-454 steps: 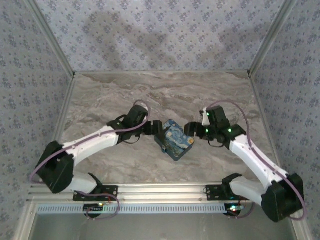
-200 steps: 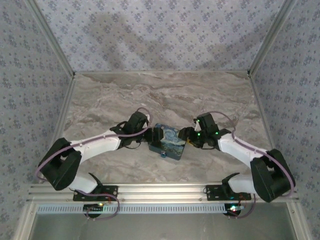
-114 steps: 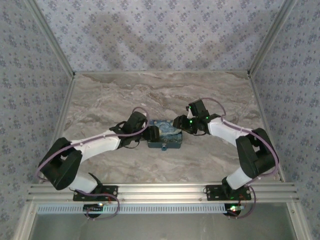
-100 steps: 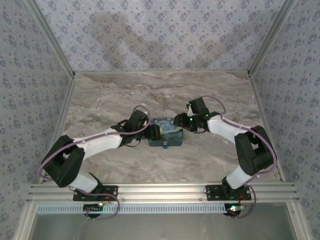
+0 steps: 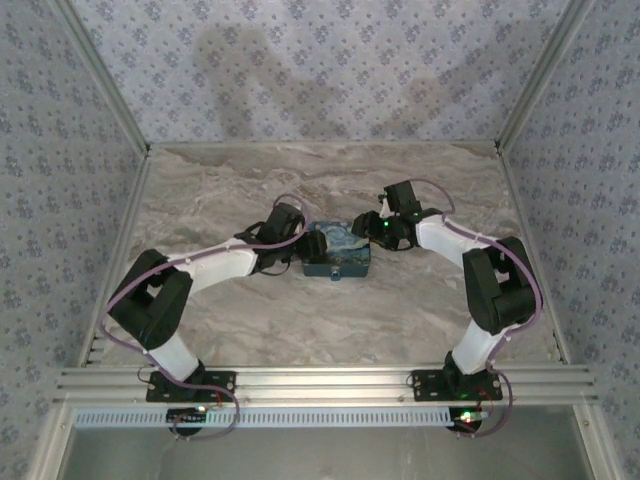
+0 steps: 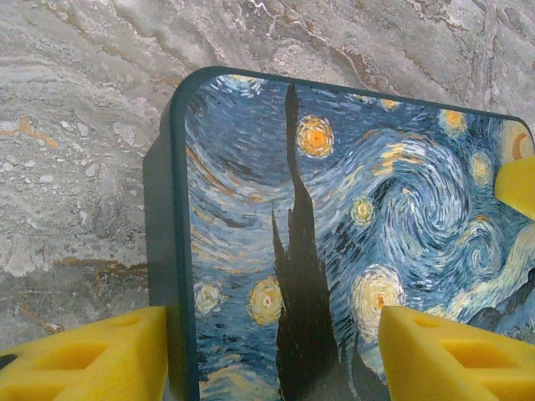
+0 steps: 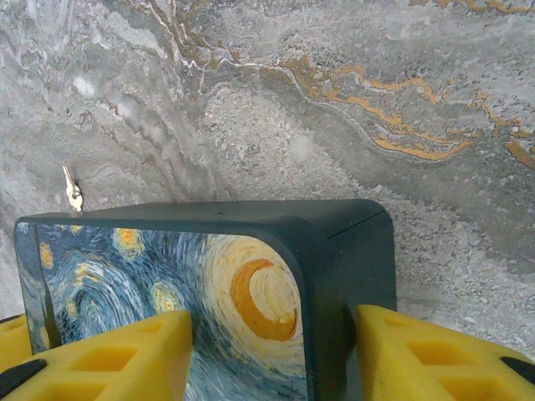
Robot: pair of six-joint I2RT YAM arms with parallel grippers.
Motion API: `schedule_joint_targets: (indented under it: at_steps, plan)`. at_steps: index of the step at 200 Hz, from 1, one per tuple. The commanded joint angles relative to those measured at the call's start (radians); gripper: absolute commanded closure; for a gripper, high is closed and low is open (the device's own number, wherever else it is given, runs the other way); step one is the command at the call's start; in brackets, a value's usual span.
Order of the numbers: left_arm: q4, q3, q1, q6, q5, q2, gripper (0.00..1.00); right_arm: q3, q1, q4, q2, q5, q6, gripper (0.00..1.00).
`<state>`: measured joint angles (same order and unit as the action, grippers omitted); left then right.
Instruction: Unlock the padlock with the key
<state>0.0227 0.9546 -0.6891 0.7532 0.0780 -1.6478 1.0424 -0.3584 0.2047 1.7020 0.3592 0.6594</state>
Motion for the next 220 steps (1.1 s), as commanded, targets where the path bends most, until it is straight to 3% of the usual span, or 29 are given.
schedule_joint_targets:
  at_steps: [1, 33, 90, 146, 182, 220]
  plan:
    - [-0.075, 0.018, -0.008, 0.003, 0.041, 0.007, 0.33, 0.006, -0.010, 0.023, 0.004, 0.052, -0.022, 0.40]
    - [-0.089, -0.038, -0.002, 0.014, 0.031, 0.064, 0.29, 0.006, 0.016, 0.041, -0.019, 0.040, -0.023, 0.33]
    - [-0.024, -0.112, 0.005, 0.011, -0.027, 0.213, 0.27, 0.034, 0.045, 0.122, -0.065, 0.005, -0.092, 0.29]
    - [0.271, -0.070, 0.038, -0.023, -0.164, 0.352, 0.29, -0.019, 0.013, 0.195, -0.239, -0.094, -0.150, 0.31]
    - [0.388, -0.016, 0.109, -0.045, -0.176, 0.318, 0.35, -0.086, -0.068, 0.249, -0.417, -0.151, -0.188, 0.35]
    - [0.511, 0.151, 0.156, -0.097, -0.193, 0.142, 0.39, -0.172, -0.175, 0.281, -0.634, -0.124, -0.215, 0.40]
